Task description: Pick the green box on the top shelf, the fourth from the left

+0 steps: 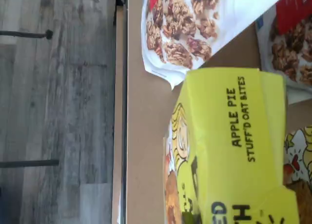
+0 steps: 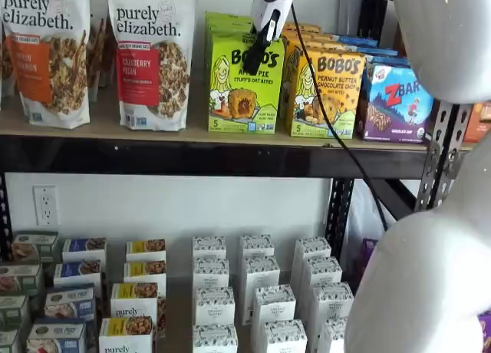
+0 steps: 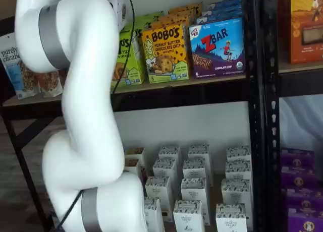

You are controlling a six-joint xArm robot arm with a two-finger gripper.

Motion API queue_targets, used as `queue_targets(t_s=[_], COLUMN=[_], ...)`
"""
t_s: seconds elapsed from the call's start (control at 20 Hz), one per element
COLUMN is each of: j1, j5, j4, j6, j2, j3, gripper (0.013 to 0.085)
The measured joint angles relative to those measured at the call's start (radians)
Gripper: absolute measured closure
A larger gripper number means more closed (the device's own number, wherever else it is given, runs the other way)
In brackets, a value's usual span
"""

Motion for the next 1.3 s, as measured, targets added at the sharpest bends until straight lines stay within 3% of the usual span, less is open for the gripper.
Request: queue_targets(t_s=[0.7,1.3], j1=[0.006,0.016], j5=[0.146,0.213], j4=[-0.029,-0.069], j6=[0.017,0.027], j2=[0.02,-0.051], j3=[-0.084,-0.039], gripper=[0.073,0.073])
